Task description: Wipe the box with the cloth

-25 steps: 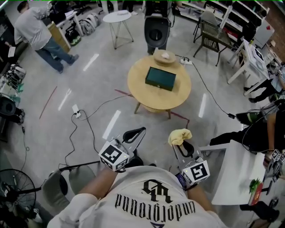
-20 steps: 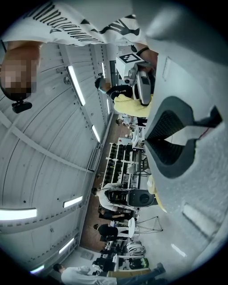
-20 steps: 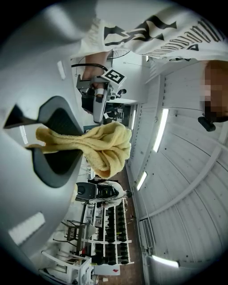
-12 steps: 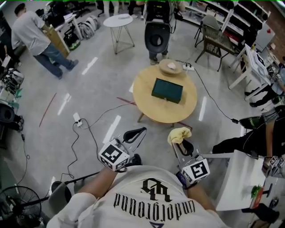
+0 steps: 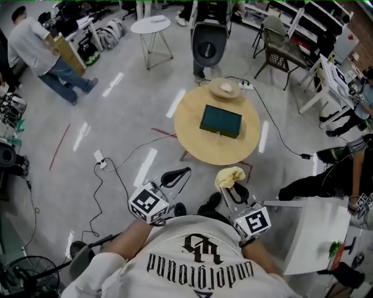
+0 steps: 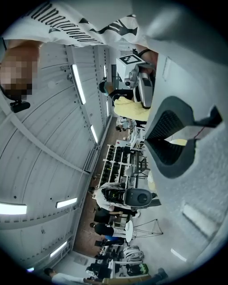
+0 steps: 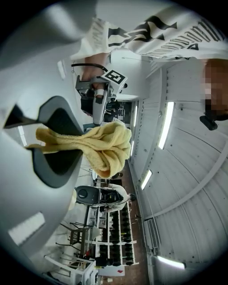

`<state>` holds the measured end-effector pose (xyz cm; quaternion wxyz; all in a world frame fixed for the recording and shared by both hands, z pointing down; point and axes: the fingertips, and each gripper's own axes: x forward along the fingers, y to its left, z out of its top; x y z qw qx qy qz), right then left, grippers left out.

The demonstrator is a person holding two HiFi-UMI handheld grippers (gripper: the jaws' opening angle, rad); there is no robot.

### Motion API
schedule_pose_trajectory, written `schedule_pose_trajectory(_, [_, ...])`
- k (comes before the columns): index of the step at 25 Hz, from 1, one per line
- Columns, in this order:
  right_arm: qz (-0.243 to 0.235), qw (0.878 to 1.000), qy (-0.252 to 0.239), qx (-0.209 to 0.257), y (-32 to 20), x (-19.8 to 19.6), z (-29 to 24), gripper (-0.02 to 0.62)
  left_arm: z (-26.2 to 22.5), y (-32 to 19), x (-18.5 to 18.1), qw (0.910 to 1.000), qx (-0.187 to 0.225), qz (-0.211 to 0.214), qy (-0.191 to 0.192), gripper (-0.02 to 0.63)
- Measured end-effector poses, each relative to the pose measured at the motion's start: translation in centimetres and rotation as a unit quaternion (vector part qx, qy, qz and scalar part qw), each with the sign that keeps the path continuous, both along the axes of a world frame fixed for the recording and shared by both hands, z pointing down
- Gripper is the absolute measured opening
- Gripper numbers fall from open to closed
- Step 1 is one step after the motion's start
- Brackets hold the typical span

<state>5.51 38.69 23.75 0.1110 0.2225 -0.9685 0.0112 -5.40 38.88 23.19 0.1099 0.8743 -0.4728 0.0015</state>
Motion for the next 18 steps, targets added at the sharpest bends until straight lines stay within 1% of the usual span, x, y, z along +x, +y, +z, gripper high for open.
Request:
schedule_pose_trajectory(5, [-0.008,1.000,-0.004,-0.008,-2.8,0.3,0.5,0.084,0.4,-2.4,0.4,0.9999,-0.007,-0.007,-0.003,0.006])
schedule_pose_trajectory(10, [-0.020,1.000,-0.003,-0.013,-6.6,1.5,1.2,0.084,1.2,-5.7,1.4,0.9997,-0.015,-0.019,-0.008,0.006])
schedule_pose_trajectory(18, [-0.023,1.000,0.001,-0.021,-14.8,6.0,2.0,0.085,2.0,-13.8,6.0,0.9995,-0.024,-0.017,-0.012,0.006])
